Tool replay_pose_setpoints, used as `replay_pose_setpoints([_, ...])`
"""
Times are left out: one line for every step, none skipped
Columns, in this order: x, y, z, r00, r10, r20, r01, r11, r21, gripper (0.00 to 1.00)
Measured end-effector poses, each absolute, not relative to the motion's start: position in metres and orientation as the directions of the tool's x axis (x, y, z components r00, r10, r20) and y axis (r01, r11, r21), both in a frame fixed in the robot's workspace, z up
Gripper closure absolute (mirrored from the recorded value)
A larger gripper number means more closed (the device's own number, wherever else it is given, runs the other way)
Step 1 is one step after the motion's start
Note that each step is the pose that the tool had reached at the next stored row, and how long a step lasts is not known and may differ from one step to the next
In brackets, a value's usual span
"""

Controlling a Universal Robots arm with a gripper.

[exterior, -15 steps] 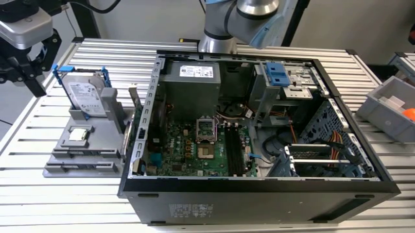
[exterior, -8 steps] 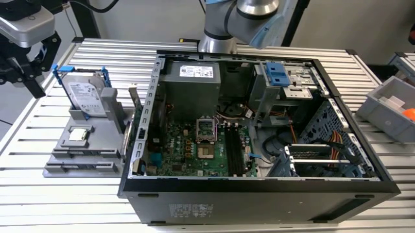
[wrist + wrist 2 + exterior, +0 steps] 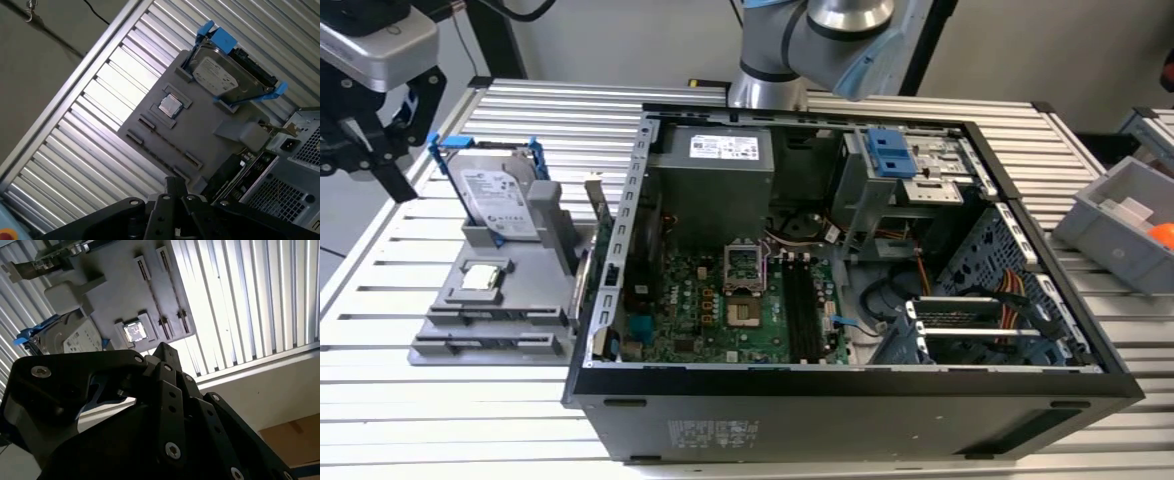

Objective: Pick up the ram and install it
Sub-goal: 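Pick up the ram and move it above insertion slot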

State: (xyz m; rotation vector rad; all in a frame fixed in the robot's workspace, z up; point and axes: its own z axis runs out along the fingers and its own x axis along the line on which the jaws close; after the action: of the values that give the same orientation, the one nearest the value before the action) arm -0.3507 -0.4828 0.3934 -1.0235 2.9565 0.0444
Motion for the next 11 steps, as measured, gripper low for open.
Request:
replay_pose_setpoints([-0.3507,-0.4828,0.3933,-0.783,-0.621,-0.022,-0.622,0.783,0.022,1.00])
replay_pose_setpoints([-0.3507,-0.4827,0.3933,-0.781,-0.624,-0.022,-0.625,0.781,0.022,1.00])
replay_pose_setpoints([-0.3508,-0.4827,0.3934,-0.778,-0.627,-0.022,-0.628,0.778,0.022,1.00])
replay_pose_setpoints([-0.3508,-0.4828,0.3934,-0.776,-0.630,-0.023,-0.631,0.776,0.021,1.00])
replay_pose_setpoints([-0.3508,-0.4827,0.3934,-0.773,-0.633,-0.023,-0.634,0.773,0.021,1.00])
replay_pose_setpoints([-0.3508,-0.4828,0.3934,-0.770,-0.637,-0.023,-0.638,0.770,0.021,1.00])
replay_pose_setpoints([-0.3508,-0.4828,0.3934,-0.767,-0.641,-0.023,-0.641,0.767,0.021,1.00])
replay_pose_setpoints([-0.3508,-0.4828,0.3934,-0.764,-0.645,-0.023,-0.645,0.764,0.021,1.00])
replay_pose_setpoints([-0.3508,-0.4828,0.3934,-0.761,-0.648,-0.023,-0.649,0.761,0.021,1.00])
replay_pose_setpoints([-0.3508,-0.4828,0.3934,-0.758,-0.652,-0.023,-0.652,0.758,0.021,1.00])
replay_pose_setpoints([-0.3508,-0.4828,0.3934,-0.755,-0.655,-0.023,-0.656,0.755,0.021,1.00])
